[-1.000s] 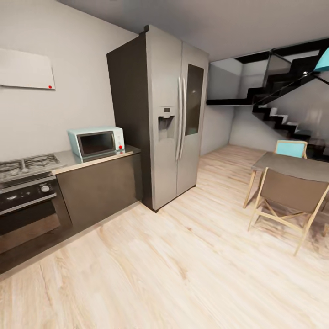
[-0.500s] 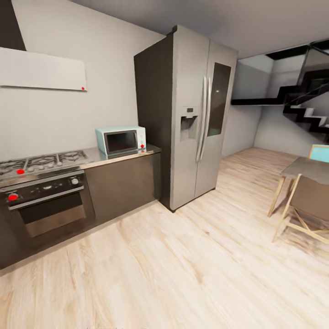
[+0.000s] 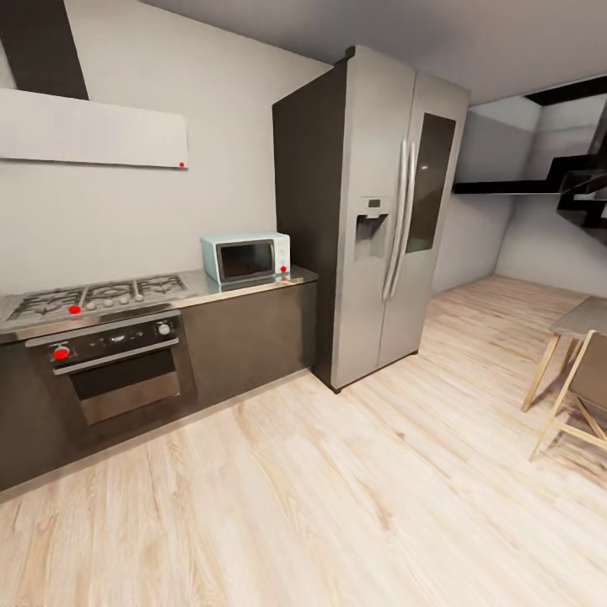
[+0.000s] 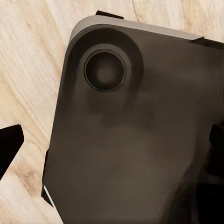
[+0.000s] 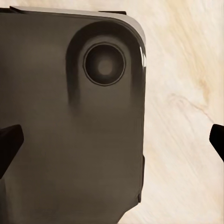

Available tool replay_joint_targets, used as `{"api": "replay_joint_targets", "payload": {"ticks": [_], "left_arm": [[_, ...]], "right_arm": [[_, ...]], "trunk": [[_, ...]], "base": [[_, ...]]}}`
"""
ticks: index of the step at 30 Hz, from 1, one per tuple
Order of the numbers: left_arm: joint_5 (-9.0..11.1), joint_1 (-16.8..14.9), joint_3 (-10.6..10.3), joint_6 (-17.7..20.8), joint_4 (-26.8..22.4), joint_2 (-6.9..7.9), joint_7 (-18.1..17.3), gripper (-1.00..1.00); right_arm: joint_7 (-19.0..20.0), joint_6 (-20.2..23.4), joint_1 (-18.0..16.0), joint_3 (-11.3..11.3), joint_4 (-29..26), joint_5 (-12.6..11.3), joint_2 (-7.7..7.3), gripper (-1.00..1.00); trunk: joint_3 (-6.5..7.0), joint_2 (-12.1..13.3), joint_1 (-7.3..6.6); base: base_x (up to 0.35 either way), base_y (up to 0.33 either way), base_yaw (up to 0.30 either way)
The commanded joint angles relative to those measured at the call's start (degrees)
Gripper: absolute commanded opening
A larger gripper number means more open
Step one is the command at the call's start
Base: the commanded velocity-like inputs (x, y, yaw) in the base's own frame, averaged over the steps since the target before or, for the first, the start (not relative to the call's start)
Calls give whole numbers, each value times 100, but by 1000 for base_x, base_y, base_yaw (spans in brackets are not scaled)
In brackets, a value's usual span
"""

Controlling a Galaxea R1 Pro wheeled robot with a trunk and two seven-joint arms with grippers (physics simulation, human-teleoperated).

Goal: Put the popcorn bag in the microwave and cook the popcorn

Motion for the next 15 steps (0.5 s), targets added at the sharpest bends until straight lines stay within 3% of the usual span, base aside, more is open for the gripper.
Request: {"api": "replay_joint_targets", "payload": {"ticks": [1, 8, 15], "left_arm": [[25, 1, 7, -12, -3, -5, 14, 100], [27, -1, 7, -10, 1, -13, 14, 100], [13, 1, -7, -3, 5, -9, 14, 100]], "right_arm": [[-9, -24, -1, 4, 4, -3, -1, 100], [-6, -12, -1, 5, 4, 6, -2, 100], [-6, -15, -1, 5, 4, 6, -4, 100]], "trunk": [[-4, -2, 0], [-4, -2, 0], [-4, -2, 0]], "base": [[0, 0, 3], [17, 0, 0], [274, -34, 0]]}}
